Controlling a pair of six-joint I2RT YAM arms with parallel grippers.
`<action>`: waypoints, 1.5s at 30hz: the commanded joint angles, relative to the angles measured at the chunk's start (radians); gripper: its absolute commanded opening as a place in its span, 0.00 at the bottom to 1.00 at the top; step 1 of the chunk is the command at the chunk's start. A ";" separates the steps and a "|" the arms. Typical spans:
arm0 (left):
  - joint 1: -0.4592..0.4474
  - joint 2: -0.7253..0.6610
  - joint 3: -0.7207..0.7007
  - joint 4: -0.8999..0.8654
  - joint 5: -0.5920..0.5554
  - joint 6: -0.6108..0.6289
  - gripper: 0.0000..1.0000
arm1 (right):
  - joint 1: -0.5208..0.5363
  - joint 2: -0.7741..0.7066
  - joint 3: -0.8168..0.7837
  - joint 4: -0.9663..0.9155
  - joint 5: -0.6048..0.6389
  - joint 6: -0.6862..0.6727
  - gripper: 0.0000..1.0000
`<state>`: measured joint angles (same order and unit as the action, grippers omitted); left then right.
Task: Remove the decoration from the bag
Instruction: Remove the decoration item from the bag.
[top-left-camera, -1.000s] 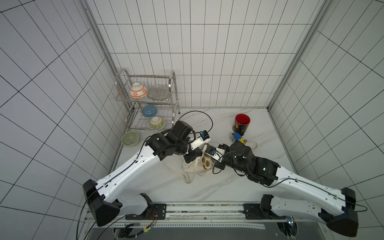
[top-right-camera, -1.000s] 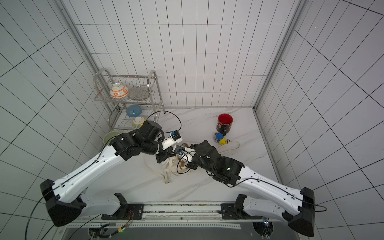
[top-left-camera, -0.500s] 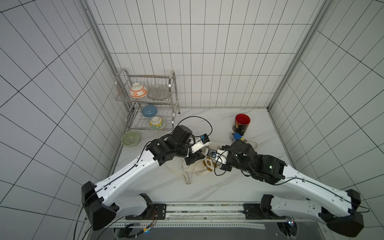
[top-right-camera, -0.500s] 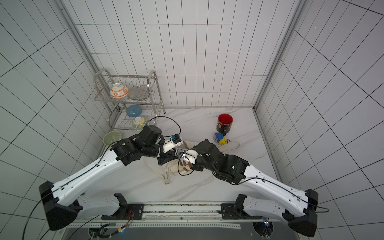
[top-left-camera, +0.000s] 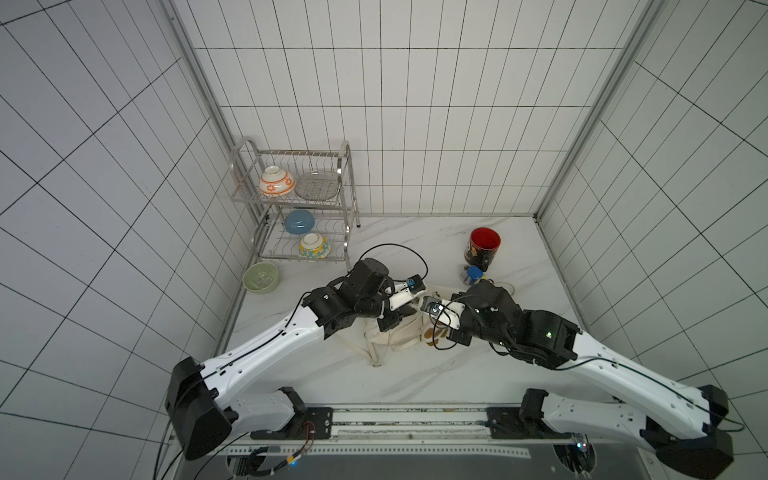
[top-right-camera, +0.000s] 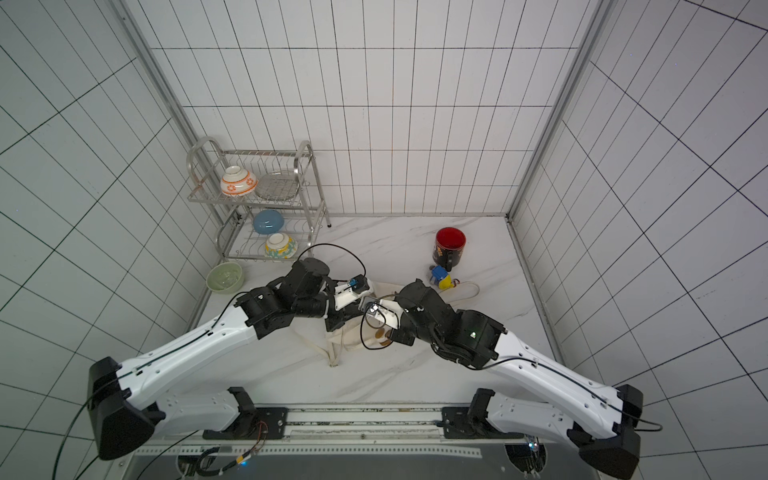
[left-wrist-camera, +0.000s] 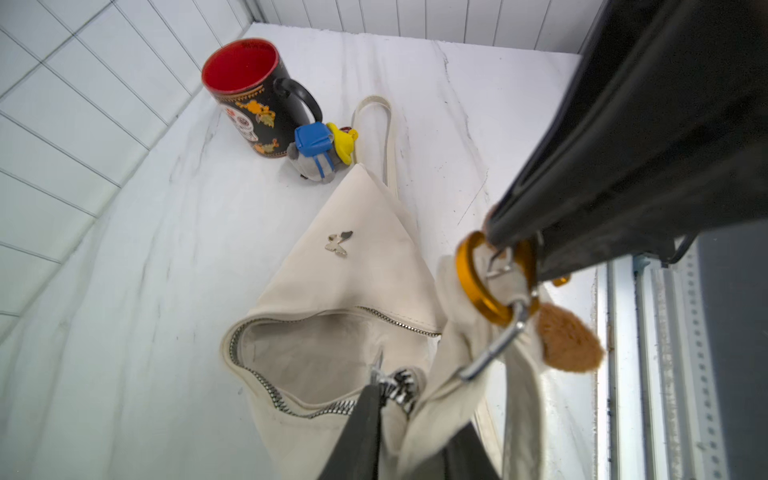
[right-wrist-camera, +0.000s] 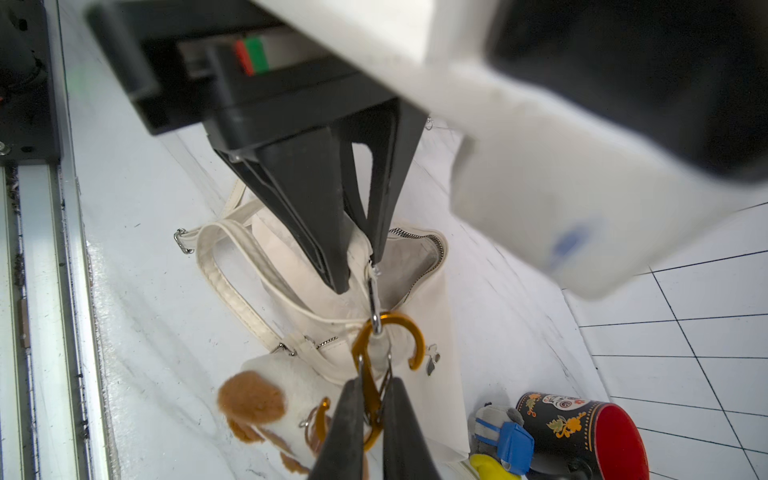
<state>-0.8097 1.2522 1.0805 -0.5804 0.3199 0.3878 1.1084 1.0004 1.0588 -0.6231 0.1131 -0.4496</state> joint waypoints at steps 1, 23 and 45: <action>0.004 0.020 0.015 -0.003 -0.059 0.021 0.05 | -0.020 -0.034 0.027 -0.016 -0.020 0.040 0.02; -0.068 -0.019 0.147 -0.123 -0.077 -0.019 0.00 | -0.023 0.039 0.016 -0.098 -0.084 0.057 0.02; -0.068 0.102 0.256 -0.245 0.054 -0.024 0.00 | 0.050 0.107 0.072 -0.068 -0.043 0.006 0.00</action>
<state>-0.8684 1.3483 1.2949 -0.8284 0.3038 0.3717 1.1477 1.0901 1.1110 -0.7113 0.0414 -0.4515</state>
